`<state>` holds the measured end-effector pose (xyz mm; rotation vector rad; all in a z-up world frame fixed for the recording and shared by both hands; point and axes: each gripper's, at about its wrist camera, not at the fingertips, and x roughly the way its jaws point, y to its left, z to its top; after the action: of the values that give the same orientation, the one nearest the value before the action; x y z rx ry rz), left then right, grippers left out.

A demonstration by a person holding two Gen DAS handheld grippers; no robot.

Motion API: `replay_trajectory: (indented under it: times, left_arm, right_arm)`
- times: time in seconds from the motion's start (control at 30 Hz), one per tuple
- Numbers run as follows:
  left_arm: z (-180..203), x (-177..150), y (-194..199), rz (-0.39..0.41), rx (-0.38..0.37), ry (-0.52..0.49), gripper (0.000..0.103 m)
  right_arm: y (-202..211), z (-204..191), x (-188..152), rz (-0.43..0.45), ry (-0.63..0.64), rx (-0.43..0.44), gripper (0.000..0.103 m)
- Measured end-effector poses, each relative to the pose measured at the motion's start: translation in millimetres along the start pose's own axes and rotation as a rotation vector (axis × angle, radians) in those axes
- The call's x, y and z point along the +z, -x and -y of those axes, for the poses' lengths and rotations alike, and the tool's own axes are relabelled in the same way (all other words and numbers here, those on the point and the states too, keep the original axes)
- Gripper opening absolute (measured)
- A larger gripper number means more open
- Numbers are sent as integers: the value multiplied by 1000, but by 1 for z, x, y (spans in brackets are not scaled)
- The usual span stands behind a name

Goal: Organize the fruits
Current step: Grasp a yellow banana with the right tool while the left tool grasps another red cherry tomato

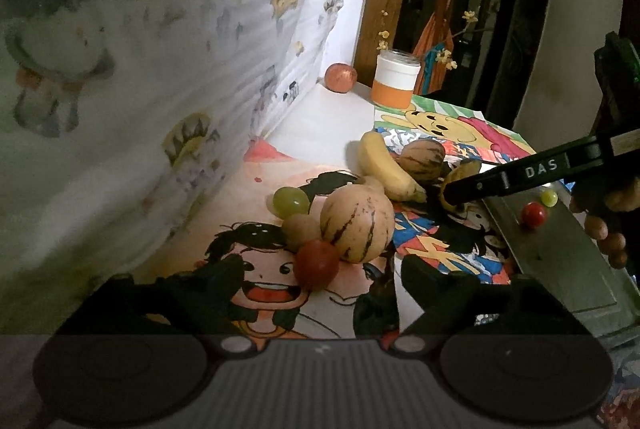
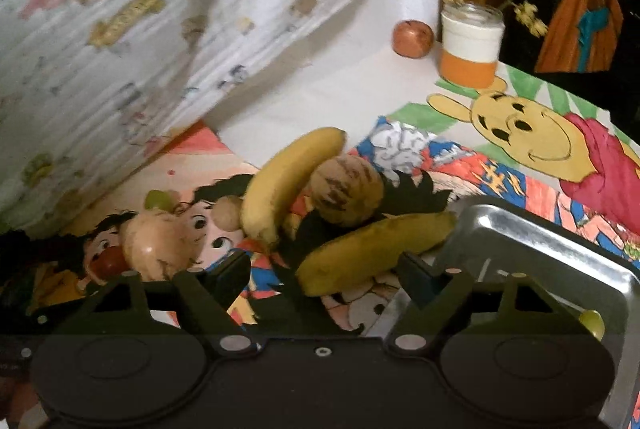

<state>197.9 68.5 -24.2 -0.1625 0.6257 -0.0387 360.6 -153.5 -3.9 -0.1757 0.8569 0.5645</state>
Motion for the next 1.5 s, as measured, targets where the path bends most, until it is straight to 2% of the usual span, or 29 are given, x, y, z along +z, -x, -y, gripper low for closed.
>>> replay_trajectory:
  times: [0.23, 0.33, 0.7, 0.87, 1.13, 1.23, 1.37, 1.5]
  left_arm:
    - [-3, 0, -6, -22, -15, 35, 74]
    - [-4, 0, -9, -32, -19, 51, 66]
    - [-5, 2, -15, -36, -30, 77, 54]
    - [-4, 3, -16, -38, -25, 79, 47]
    - [-5, 3, -19, -36, -12, 93, 39]
    - [-4, 4, -19, -38, -10, 93, 39]
    - [-3, 4, -19, -43, -11, 94, 33]
    - [-2, 4, -20, -42, -6, 91, 32]
  right_arm:
    - [-11, -2, 8, -15, -27, -58, 81]
    - [-16, -1, 12, -25, -35, -63, 80]
    - [-31, 14, 17, -30, -124, -55, 80]
    - [-35, 15, 14, -26, -127, -60, 70]
    - [-30, 18, 6, -12, -121, -90, 42]
    - [-29, 17, 2, -16, -117, -69, 34]
    - [-26, 10, -2, -16, -104, -52, 34]
    - [-20, 4, -7, -19, -107, -12, 34]
